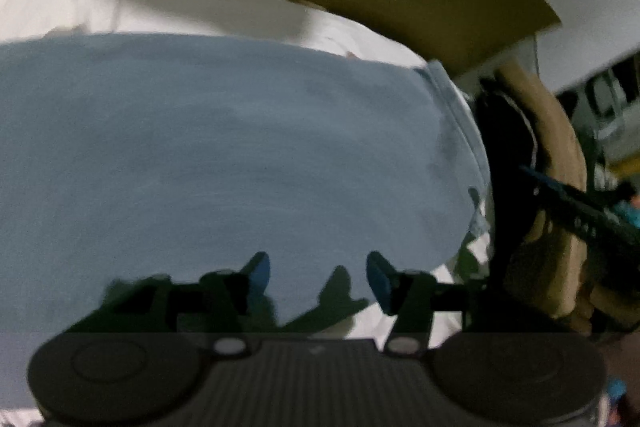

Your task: Fold clothes

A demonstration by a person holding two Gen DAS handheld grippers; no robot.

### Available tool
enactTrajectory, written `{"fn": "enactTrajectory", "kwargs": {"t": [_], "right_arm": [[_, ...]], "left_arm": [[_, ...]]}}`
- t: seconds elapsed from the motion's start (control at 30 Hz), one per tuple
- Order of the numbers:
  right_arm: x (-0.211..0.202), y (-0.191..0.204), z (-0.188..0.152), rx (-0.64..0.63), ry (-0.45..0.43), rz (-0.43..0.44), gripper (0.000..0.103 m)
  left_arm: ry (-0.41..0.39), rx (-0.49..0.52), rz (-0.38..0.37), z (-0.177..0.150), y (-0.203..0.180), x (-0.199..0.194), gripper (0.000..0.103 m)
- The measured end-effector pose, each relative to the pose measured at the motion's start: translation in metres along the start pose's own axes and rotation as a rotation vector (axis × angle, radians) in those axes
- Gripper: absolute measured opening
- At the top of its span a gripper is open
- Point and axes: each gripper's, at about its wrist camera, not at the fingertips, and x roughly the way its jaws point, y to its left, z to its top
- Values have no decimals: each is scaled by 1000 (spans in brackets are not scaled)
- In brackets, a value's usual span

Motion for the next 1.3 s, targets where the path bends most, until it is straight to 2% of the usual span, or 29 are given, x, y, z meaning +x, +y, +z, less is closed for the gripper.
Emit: {"fn": "enactTrajectory", "kwargs": {"t": [0.07, 0.17, 0.3, 0.47, 0.57, 0.7, 0.77, 0.83, 1.0, 1.17, 1.3], "right_arm": [[-10, 2, -11, -15, 16, 13, 46], [-22, 5, -28, -10, 40, 35, 46], [-23, 9, -56, 51, 62, 79, 46], [-15, 12, -82, 128, 76, 122, 46], [-11, 10, -88, 172, 72, 150, 46], [-6, 7, -90, 162, 99, 196, 47], [-3, 8, -90, 167, 110, 216, 47], [3, 10, -91, 193, 124, 228, 47], [15, 14, -91, 235, 142, 250, 49], [26, 22, -88, 269, 144, 284, 49], [16, 23, -80, 266, 93, 302, 49]], "left_arm": [[6, 74, 15, 0, -12, 3, 63], [30, 190, 42, -1, -28, 7, 65], [125, 322, 30, -5, -43, 16, 69], [89, 435, 98, -14, -54, 20, 69], [99, 496, 119, -18, -58, 31, 69], [135, 463, 97, -13, -55, 38, 70], [125, 439, 90, -14, -53, 38, 74], [123, 433, 99, -16, -53, 41, 74], [121, 492, 164, -21, -59, 47, 74], [112, 485, 180, -21, -59, 50, 74], [93, 452, 160, -18, -54, 45, 73]]}}
